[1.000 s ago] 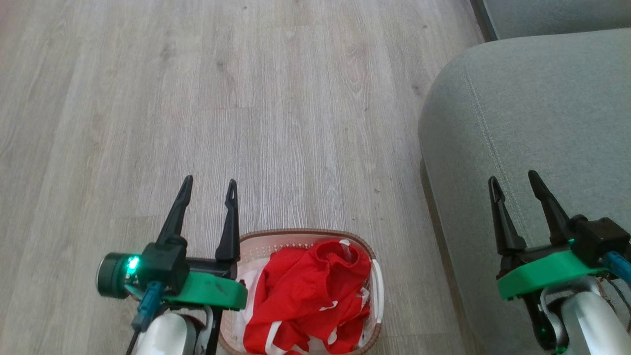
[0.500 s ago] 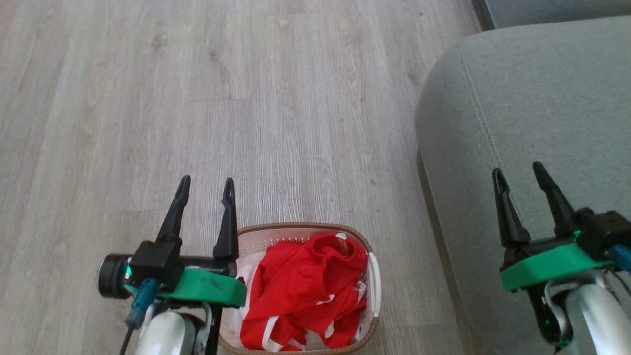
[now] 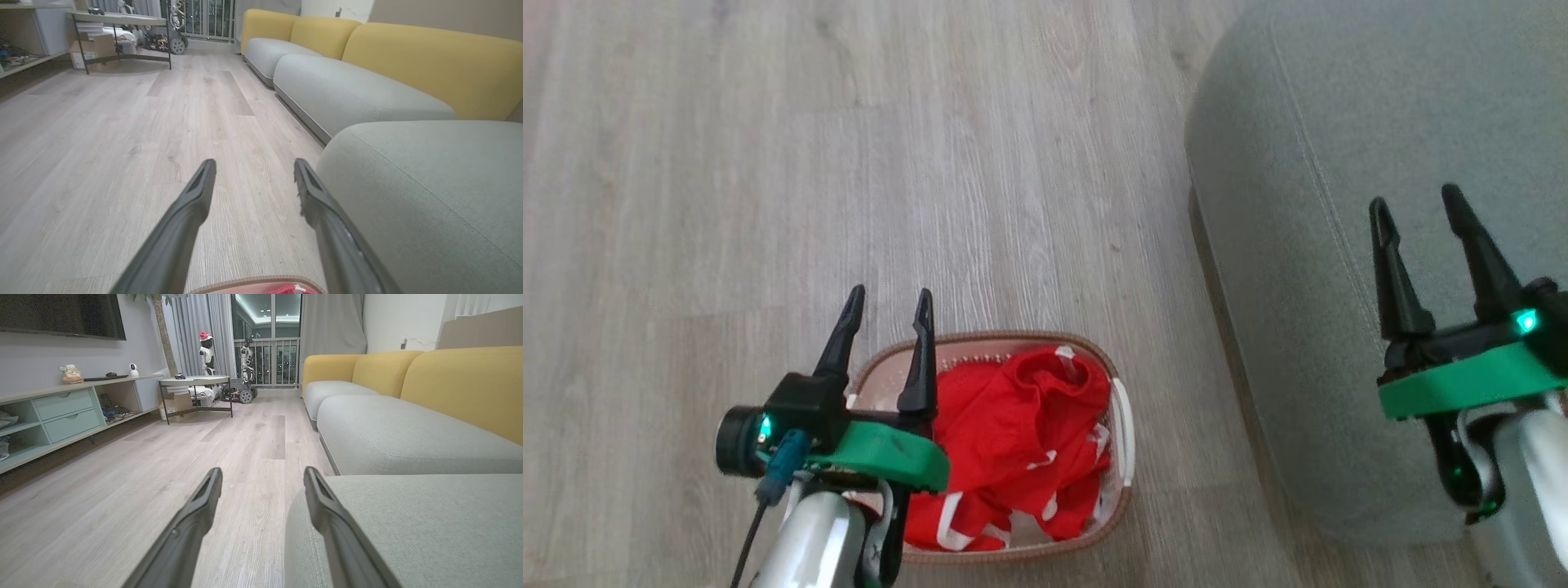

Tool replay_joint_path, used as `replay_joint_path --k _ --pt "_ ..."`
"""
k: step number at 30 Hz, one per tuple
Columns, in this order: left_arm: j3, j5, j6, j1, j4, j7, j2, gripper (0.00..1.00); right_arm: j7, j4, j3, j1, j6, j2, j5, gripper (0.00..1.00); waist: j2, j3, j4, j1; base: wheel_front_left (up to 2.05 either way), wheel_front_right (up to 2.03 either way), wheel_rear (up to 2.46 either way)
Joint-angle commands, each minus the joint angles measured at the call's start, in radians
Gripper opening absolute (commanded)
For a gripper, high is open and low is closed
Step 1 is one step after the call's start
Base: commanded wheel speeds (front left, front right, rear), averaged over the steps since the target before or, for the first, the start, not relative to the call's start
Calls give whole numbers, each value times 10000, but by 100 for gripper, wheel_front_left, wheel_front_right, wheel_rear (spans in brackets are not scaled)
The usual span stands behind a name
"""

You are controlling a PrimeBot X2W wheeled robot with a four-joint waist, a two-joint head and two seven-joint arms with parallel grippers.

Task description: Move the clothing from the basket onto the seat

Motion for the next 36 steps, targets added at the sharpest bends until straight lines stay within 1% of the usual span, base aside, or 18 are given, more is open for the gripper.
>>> replay_joint_path --k 1,7,12,20,30,34,36 --pt "214 -92 107 -462 -93 -122 85 100 -91 -465 124 -371 -2 -277 100 100 0 358 -194 -1 0 0 0" --pt "7 -277 269 -934 896 -122 85 100 -91 -783 57 -730 -2 -501 316 100 0 1091 -430 -1 0 0 0" --pt "-204 -427 250 -1598 2268 -122 85 100 -91 -1031 49 -1132 -2 -744 487 100 0 1851 -689 -1 0 0 0" --pt "-270 -1113 25 -2667 4596 -122 85 100 -91 -1353 62 -1808 -2 -1096 869 100 0 3061 -1112 -1 0 0 0" --pt "-457 -1647 -278 -4290 7393 -122 85 100 -91 -1974 -230 -2484 -2 -1243 1250 100 0 4789 -1507 -1 0 0 0" --pt "-672 -1854 -516 -5014 8262 -122 85 100 -92 -2203 -362 -2773 -2 -1280 1364 100 0 5442 -1613 -1 0 0 0" --pt "-761 -1982 -556 -5346 8668 -122 85 100 -92 -2298 -409 -2896 -2 -1313 1394 100 0 5729 -1657 -1 0 0 0"
